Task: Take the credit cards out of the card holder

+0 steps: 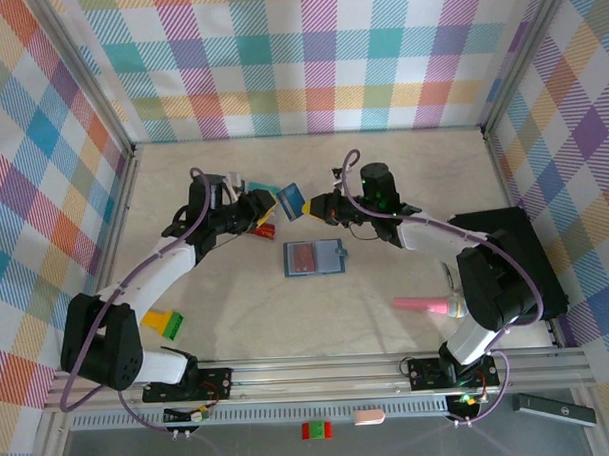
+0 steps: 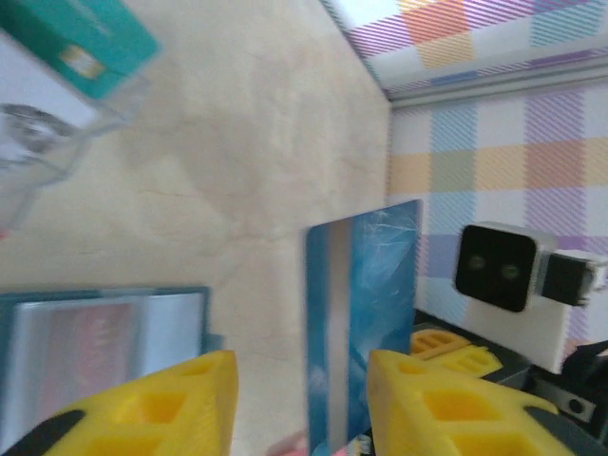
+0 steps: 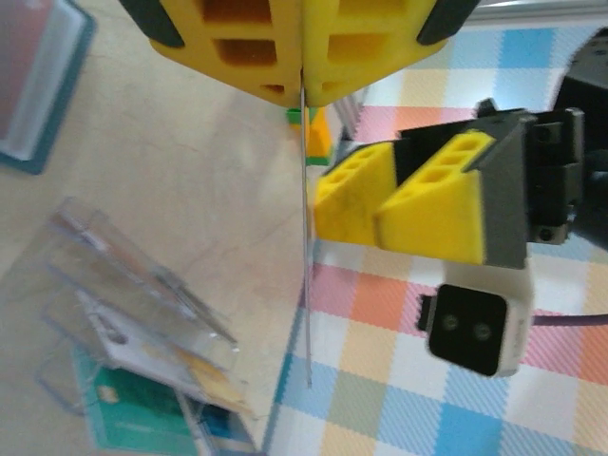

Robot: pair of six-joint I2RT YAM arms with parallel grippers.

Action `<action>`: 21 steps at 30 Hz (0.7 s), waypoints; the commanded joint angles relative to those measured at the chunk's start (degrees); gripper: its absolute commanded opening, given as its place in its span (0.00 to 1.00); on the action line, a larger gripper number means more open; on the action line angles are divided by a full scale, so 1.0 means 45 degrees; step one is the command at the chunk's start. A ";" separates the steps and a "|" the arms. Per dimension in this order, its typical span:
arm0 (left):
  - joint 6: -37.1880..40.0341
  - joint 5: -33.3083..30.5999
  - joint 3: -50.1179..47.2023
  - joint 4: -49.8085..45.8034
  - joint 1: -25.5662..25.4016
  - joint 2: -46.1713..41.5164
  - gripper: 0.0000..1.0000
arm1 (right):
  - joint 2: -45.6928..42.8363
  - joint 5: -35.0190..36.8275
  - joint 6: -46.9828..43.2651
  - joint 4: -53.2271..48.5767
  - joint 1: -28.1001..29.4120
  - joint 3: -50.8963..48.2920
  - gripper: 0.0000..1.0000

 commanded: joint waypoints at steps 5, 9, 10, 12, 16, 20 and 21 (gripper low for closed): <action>0.1827 -0.2287 0.0348 -0.4913 0.1608 -0.1864 0.64 | -0.0101 0.2106 -0.4472 -0.3594 0.0398 0.1620 0.00; 0.2928 -0.3391 0.0671 -0.6439 0.2421 -0.2343 0.79 | 0.0541 0.3084 -0.6022 -0.4435 0.0919 0.2751 0.00; 0.3170 -0.3575 0.0752 -0.6681 0.2626 -0.2381 0.82 | 0.0735 0.3278 -0.6345 -0.4672 0.1043 0.3091 0.00; 0.3461 -0.3799 0.0865 -0.6981 0.3019 -0.2459 0.86 | 0.1172 0.3351 -0.6983 -0.5014 0.1269 0.3769 0.00; 0.3673 -0.3972 0.0816 -0.6837 0.3548 -0.2552 0.93 | 0.2093 0.3944 -0.8512 -0.6068 0.1848 0.5434 0.00; 0.3628 -0.3858 0.0750 -0.6750 0.3920 -0.2353 0.95 | 0.3185 0.4553 -0.9864 -0.6874 0.2259 0.7198 0.00; 0.3633 -0.3820 0.0744 -0.6720 0.3982 -0.2291 0.95 | 0.3441 0.4619 -1.0120 -0.6971 0.2310 0.7535 0.00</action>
